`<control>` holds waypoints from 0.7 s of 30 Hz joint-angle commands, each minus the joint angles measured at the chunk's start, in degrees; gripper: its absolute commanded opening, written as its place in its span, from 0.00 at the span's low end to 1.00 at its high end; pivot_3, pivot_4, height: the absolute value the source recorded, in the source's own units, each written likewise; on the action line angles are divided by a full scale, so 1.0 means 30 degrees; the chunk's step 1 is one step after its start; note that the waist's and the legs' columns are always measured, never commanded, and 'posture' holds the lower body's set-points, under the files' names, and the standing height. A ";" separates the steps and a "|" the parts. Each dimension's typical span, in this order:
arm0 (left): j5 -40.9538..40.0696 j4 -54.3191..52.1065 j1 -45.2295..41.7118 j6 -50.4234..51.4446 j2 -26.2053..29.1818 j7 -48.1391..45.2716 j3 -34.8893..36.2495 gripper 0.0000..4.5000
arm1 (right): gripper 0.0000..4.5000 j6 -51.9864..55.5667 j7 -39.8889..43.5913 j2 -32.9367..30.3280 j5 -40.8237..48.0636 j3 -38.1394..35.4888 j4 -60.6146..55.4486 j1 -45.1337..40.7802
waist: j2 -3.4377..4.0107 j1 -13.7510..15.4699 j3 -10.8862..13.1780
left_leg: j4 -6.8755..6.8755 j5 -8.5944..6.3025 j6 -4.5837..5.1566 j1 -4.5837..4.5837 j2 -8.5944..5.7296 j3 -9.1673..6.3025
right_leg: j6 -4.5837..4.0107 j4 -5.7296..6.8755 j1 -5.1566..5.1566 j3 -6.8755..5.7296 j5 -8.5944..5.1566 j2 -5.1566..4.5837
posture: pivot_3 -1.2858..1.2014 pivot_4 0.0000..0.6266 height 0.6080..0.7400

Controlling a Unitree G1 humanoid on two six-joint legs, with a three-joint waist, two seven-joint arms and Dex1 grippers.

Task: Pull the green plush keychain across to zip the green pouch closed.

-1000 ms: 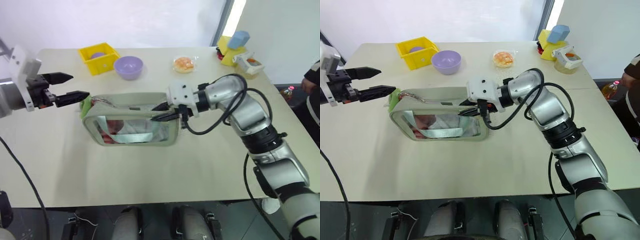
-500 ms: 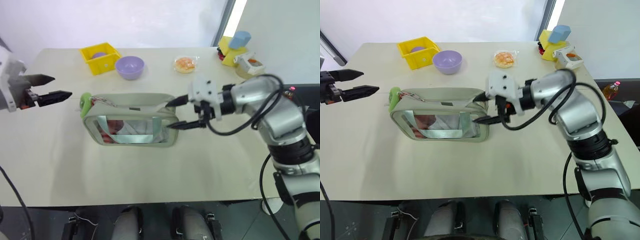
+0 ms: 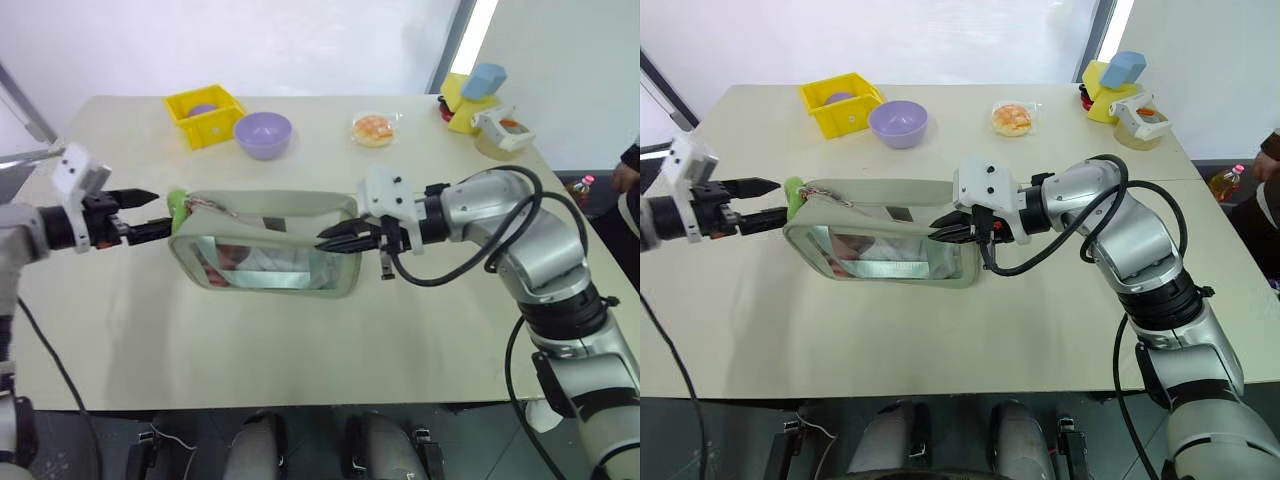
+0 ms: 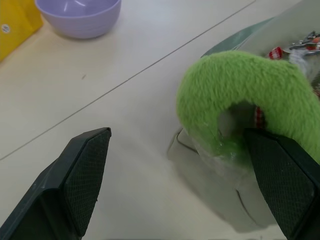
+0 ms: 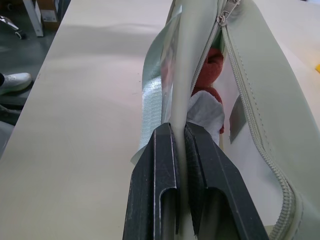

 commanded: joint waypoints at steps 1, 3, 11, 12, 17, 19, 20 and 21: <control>-0.0272 -0.0640 -0.0518 -0.0345 0.0102 0.0025 0.0428 0.82 | 0.00 -0.0026 -0.0129 0.0120 0.0258 -0.0039 -0.0776 -0.0004 | 0.0000 -0.0002 0.0000 | 0.0001 0.0000 0.0000 -0.0001 0.0000 0.0000 | 0.0000 -0.0001 0.0000 0.0000 0.0000 0.0000 | 0.52 0.24 0.99; -0.0650 -0.0490 -0.1137 0.0100 0.0279 0.0083 0.0870 0.60 | 0.00 0.0009 -0.0218 0.0110 0.0216 -0.0041 -0.0730 0.0026 | 0.0000 -0.0002 0.0000 | -0.0001 0.0000 0.0000 -0.0001 0.0000 -0.0001 | 0.0000 0.0000 0.0000 0.0000 0.0000 0.0000 | 0.52 0.24 0.99; -0.2664 -0.0846 -0.5159 0.2466 0.0523 -0.0335 0.0999 0.01 | 0.00 -0.0252 -0.0633 0.0305 -0.0052 0.0038 -0.0363 0.0055 | -0.0004 0.0016 0.0001 | 0.0010 0.0001 -0.0001 -0.0001 -0.0002 -0.0007 | 0.0000 0.0005 0.0004 -0.0002 0.0000 0.0003 | 0.52 0.24 0.99; -0.3020 -0.1115 -0.5797 0.2863 0.0352 -0.0414 0.0799 0.01 | 0.00 -0.0268 -0.0678 0.0341 -0.0091 0.0043 -0.0328 0.0043 | -0.0004 0.0008 0.0001 | 0.0019 0.0000 0.0000 -0.0002 -0.0002 -0.0011 | 0.0000 0.0004 0.0012 -0.0004 0.0000 0.0003 | 0.52 0.24 0.99; -0.1796 -0.3442 -0.5535 0.1507 -0.0312 -0.1539 -0.2385 0.01 | 0.00 -0.0399 -0.1058 0.0677 -0.0412 0.0158 0.0140 -0.0073 | 0.0011 -0.0042 -0.0007 | 0.0021 -0.0001 0.0002 0.0007 -0.0006 -0.0013 | 0.0002 0.0005 0.0022 -0.0003 0.0001 0.0002 | 0.52 0.24 0.99; -0.1536 -0.4140 -0.5208 0.1212 -0.0639 -0.1866 -0.3332 0.01 | 0.00 -0.0351 -0.1205 0.0814 -0.0472 0.0176 0.0183 -0.0032 | 0.0014 -0.0054 -0.0008 | 0.0016 0.0001 0.0000 0.0022 -0.0004 -0.0010 | 0.0001 0.0018 0.0025 -0.0001 0.0001 0.0007 | 0.52 0.24 0.99; -0.1364 -0.4308 -0.5117 0.1022 -0.0712 -0.1995 -0.3663 0.01 | 0.00 -0.0351 -0.1249 0.0863 -0.0504 0.0202 0.0206 -0.0022 | 0.0014 -0.0072 -0.0008 | 0.0019 0.0001 -0.0001 0.0021 0.0002 -0.0013 | 0.0001 0.0018 0.0025 -0.0001 0.0001 0.0014 | 0.52 0.24 0.99; -0.1351 -0.4438 -0.5085 0.0982 -0.0781 -0.2174 -0.3863 0.01 | 0.00 -0.0365 -0.1274 0.0875 -0.0535 0.0228 0.0191 0.0016 | 0.0011 -0.0092 -0.0006 | 0.0020 0.0001 -0.0001 0.0021 0.0002 -0.0011 | 0.0001 0.0016 0.0025 0.0002 0.0001 0.0014 | 0.52 0.24 0.99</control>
